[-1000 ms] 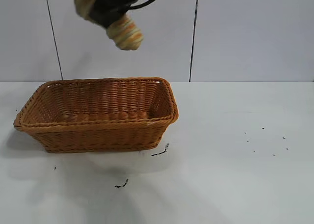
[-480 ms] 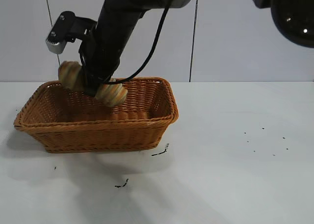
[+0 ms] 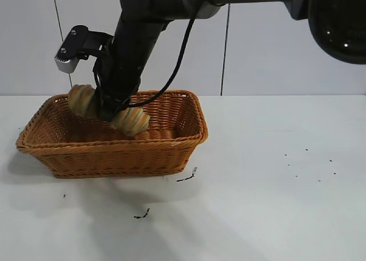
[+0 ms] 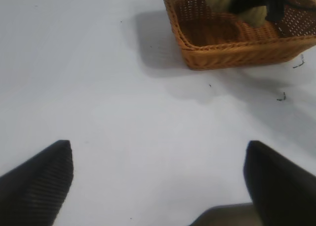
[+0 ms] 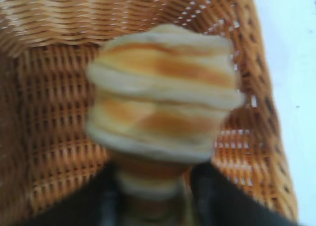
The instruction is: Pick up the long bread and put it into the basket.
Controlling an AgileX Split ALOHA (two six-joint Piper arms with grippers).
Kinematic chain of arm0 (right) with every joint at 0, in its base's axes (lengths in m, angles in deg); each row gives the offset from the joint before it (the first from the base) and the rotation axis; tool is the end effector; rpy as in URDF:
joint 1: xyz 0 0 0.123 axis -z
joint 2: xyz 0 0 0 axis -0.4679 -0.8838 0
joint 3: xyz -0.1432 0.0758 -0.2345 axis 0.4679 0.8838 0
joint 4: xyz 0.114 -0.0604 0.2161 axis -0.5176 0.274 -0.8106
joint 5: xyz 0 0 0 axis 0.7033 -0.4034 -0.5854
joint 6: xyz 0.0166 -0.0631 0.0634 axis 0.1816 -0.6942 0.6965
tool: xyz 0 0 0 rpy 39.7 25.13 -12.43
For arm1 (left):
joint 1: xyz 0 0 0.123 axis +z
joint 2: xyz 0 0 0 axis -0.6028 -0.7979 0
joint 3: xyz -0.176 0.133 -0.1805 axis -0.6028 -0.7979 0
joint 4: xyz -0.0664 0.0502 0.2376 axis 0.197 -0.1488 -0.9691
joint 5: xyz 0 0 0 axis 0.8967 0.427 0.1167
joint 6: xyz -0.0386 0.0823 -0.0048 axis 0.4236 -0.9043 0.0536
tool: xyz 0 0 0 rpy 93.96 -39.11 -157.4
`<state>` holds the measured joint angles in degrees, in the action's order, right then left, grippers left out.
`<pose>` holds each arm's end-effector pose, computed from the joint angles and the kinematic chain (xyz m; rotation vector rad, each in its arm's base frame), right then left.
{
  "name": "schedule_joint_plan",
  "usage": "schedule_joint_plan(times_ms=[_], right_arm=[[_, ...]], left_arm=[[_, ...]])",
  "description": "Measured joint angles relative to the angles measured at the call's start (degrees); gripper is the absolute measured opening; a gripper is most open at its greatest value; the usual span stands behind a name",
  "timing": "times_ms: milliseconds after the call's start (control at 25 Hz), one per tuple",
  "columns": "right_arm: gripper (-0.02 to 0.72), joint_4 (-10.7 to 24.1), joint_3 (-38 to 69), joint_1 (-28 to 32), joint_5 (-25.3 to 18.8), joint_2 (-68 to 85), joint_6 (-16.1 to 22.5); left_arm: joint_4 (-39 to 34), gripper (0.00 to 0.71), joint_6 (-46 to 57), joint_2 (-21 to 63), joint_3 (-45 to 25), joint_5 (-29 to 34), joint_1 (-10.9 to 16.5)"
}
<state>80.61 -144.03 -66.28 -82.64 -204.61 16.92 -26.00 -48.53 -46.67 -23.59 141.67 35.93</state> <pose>0.4220 0.3464 0.1867 -1.8063 1.8088 0.0592 -0.0063 -0.0029 0.2766 0.1013 2.0424 -0.0104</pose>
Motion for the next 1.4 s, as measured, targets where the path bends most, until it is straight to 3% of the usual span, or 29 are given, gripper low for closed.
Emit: schedule_joint_plan(times_ms=[360, 480, 600, 720, 840, 1000, 1400], right_arm=[[0.689, -0.3, -0.1, 0.2, -1.8, 3.9, 0.0], [0.689, -0.4, -0.1, 0.2, -2.7, 4.4, 2.3], [0.689, 0.1, -0.1, 0.2, -2.7, 5.4, 13.2], [0.689, 2.7, -0.1, 0.2, -2.7, 6.4, 29.7], [0.689, 4.3, -0.1, 1.5, -3.9, 6.8, 38.8], [0.689, 4.3, -0.1, 6.0, -4.6, 6.8, 43.7], [0.689, 4.5, -0.1, 23.9, -11.3, 6.8, 46.8]], left_arm=[[0.0, 0.692, 0.0, 0.0, 0.0, 0.0, 0.0], [0.0, 0.692, 0.0, 0.0, 0.0, 0.0, 0.0], [0.0, 0.692, 0.0, 0.0, 0.0, 0.0, 0.0], [0.0, 0.692, 0.0, 0.0, 0.0, 0.0, 0.0], [0.0, 0.692, 0.0, 0.0, 0.0, 0.0, 0.0], [0.0, 0.692, 0.0, 0.0, 0.0, 0.0, 0.0], [0.0, 0.692, 0.0, 0.0, 0.0, 0.0, 0.0]])
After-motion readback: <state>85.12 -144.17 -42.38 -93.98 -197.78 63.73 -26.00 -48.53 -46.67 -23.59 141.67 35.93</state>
